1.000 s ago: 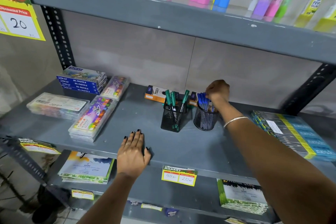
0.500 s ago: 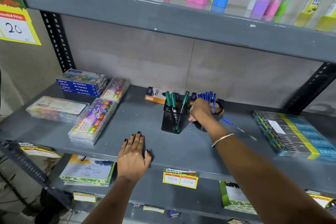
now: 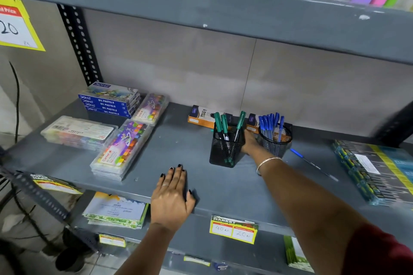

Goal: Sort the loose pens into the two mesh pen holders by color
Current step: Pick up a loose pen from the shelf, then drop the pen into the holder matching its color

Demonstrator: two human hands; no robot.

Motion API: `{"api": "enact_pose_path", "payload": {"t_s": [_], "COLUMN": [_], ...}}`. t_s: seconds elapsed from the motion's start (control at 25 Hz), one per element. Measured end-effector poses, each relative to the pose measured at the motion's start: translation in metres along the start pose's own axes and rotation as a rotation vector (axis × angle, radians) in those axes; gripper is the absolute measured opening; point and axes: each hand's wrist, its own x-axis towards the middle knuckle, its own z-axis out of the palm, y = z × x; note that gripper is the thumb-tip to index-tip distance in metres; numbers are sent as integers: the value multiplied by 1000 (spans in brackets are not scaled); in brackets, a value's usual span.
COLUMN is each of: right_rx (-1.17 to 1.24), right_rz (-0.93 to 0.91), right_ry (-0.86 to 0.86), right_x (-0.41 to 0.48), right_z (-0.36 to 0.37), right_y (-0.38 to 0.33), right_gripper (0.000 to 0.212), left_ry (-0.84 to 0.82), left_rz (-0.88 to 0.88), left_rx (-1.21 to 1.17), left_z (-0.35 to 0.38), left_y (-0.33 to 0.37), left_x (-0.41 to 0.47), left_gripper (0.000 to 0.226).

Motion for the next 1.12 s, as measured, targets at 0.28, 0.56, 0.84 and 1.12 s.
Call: {"api": "enact_pose_path", "payload": {"t_s": [0.28, 0.56, 0.84, 1.12], "right_rx": [-95, -22, 280, 561], "right_rz": [6, -3, 190, 182], "right_ry": [-32, -17, 51, 96], "right_x": [9, 14, 28, 48], "right_z": [-6, -4, -8, -15], "right_y": [-6, -7, -19, -28], "right_gripper": [65, 42, 32, 23], "left_ry": [9, -9, -3, -6], "left_rz": [-4, -3, -1, -11], "left_rx": [-13, -13, -9, -10], "left_z": [-1, -1, -2, -2], "left_y": [1, 1, 2, 2], "left_x": [-1, -1, -1, -2], "left_gripper": [57, 57, 57, 57]}}
